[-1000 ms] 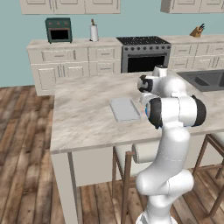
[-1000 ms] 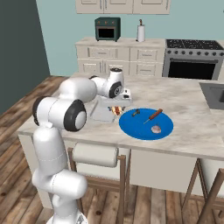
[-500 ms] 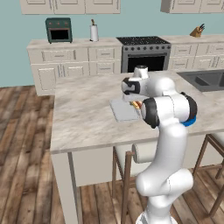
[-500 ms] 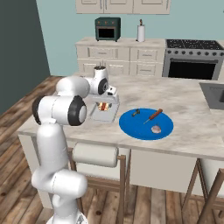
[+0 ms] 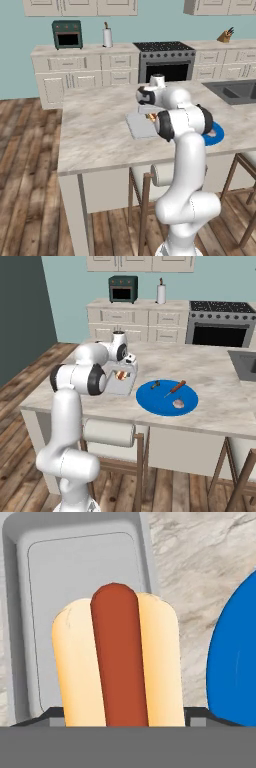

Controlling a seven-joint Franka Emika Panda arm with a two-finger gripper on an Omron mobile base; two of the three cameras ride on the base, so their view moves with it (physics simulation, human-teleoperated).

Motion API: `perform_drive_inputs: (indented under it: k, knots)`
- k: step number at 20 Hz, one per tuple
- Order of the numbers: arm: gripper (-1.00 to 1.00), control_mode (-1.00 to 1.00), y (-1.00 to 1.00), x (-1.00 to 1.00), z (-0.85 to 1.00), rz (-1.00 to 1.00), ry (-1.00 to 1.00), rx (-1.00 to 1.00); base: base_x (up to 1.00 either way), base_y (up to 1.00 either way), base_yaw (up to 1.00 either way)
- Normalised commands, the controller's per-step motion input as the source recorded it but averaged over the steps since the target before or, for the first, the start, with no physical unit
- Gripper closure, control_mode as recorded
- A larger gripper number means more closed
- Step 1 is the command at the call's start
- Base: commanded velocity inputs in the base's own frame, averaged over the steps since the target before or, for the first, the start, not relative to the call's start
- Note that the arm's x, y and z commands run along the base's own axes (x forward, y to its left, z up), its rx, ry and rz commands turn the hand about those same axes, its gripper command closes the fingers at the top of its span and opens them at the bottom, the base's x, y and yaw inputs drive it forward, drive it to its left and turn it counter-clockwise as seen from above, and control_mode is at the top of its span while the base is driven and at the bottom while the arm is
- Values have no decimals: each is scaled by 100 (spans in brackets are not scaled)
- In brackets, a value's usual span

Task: Place one cooked food and one vegetable from the large plate to each tupperware container.

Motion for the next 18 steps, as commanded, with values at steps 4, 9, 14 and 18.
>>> perform_drive_inputs:
  k: [4,9,14,18]
  knots:
    - [100,-100,7,29,-36,4,0,0,0,0,0]
    - [100,-100,0,29,-49,0,0,-4,0,0,0]
    - [100,-100,1,13,-25,0,0,0,0,0,0]
    - [-100,-100,2,9,-14,0,1,0,0,0,0]
